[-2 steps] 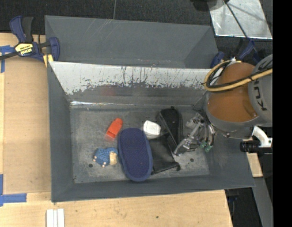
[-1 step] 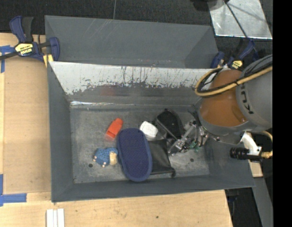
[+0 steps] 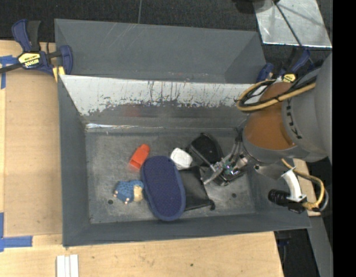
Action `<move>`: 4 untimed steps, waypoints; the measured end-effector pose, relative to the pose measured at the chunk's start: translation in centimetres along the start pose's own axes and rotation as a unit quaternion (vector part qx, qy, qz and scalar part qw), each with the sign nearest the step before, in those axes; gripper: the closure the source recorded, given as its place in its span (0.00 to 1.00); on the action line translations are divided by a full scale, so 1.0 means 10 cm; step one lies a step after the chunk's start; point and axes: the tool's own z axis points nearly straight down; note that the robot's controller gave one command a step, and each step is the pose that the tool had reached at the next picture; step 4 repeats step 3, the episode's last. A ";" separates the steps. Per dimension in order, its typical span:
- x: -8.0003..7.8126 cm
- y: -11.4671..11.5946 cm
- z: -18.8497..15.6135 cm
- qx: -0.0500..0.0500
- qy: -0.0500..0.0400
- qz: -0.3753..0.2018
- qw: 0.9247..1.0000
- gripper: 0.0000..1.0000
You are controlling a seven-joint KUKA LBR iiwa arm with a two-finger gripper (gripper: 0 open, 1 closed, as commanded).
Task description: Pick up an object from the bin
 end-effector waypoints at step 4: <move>-0.03 0.02 -0.99 -0.001 -0.006 -0.004 1.000 1.00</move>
Offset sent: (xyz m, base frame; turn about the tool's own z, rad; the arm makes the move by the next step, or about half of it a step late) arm 0.0000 0.0000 0.0000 0.0000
